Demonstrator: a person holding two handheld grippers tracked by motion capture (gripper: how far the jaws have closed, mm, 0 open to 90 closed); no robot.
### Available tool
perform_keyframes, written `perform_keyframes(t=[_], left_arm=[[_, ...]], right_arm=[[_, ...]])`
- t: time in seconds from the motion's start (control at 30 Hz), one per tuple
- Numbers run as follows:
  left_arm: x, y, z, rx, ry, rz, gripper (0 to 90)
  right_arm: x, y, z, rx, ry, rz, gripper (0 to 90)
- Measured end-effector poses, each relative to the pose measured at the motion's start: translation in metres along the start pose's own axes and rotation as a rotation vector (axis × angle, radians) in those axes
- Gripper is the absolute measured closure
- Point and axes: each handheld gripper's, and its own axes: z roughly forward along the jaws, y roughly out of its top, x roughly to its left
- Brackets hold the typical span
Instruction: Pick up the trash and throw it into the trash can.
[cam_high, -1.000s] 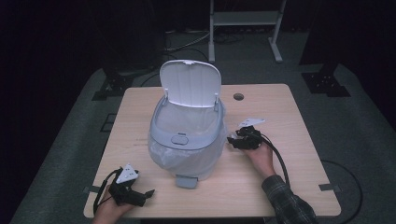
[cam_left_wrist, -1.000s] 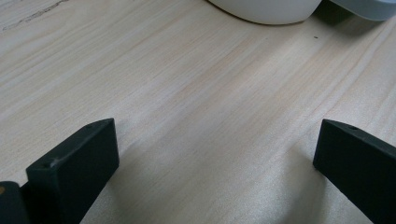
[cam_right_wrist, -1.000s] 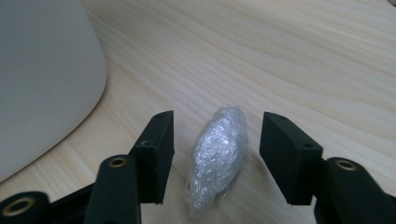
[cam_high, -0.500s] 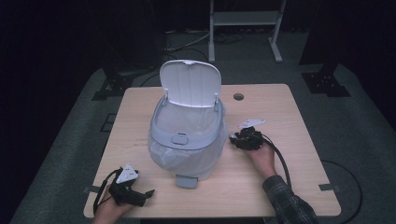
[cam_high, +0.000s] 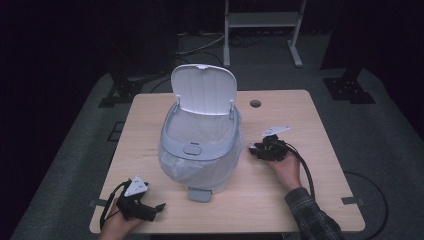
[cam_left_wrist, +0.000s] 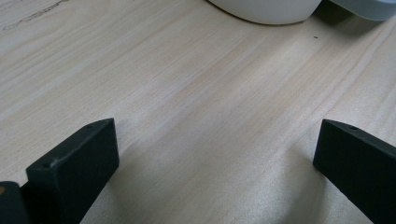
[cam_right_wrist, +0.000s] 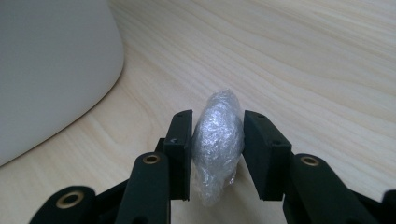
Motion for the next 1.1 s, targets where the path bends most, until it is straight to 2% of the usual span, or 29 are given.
perform_keyframes(t=[0.3, 0.77, 1.1], left_arm=[[0.000, 0.000, 0.000, 0.000, 0.000, 0.000, 0.0], [0.000, 0.000, 0.000, 0.002, 0.000, 0.000, 0.0], [0.000, 0.000, 0.000, 0.002, -0.001, 0.000, 0.0]], right_arm=[[0.000, -0.002, -0.020, -0.014, 0.017, -0.008, 62.9], [0.001, -0.001, -0.037, -0.026, 0.040, -0.017, 62.9], [0.009, -0.001, -0.051, -0.029, 0.063, -0.044, 63.0]])
